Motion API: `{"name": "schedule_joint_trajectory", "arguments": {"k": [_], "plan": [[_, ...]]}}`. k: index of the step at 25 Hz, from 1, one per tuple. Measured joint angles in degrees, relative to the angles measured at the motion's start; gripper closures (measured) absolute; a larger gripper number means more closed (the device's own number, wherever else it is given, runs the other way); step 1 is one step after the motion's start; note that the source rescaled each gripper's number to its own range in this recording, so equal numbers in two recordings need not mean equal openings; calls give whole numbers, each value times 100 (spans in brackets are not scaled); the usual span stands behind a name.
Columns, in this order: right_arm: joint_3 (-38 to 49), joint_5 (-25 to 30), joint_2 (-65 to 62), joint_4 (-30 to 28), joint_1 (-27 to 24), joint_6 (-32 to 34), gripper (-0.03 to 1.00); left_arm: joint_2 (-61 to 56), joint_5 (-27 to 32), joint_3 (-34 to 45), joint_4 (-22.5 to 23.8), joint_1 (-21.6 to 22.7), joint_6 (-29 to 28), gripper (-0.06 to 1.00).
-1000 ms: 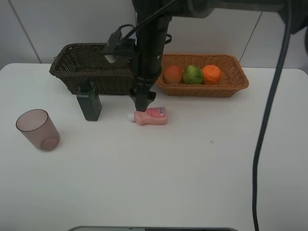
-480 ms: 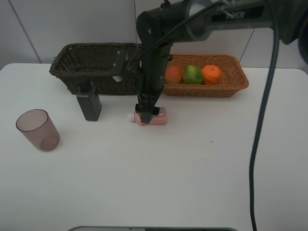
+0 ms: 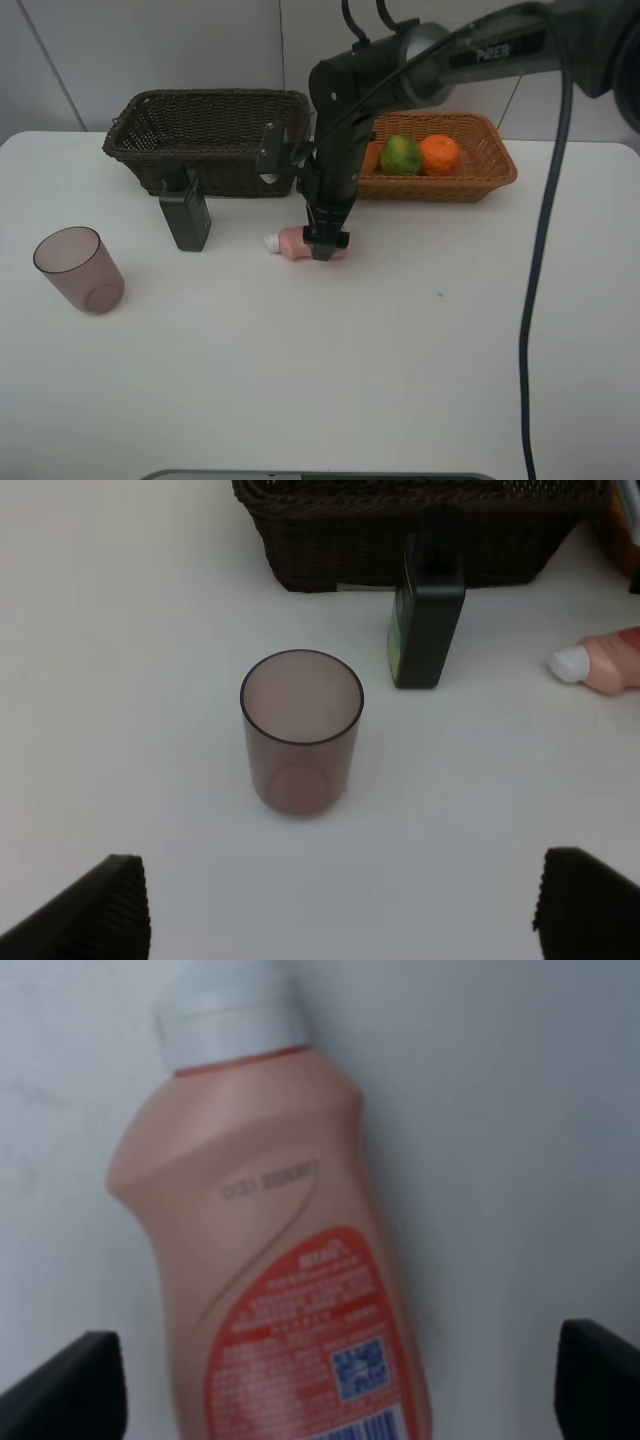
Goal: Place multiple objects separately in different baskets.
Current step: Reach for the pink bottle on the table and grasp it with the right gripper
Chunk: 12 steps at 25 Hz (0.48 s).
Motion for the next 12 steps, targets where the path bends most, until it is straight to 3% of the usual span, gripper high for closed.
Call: {"name": "schedule_joint_trajectory", "arguments": {"k": [12], "plan": [[9, -307, 148, 124, -8, -16, 8, 0, 0, 0, 0, 0, 0, -5]]}}
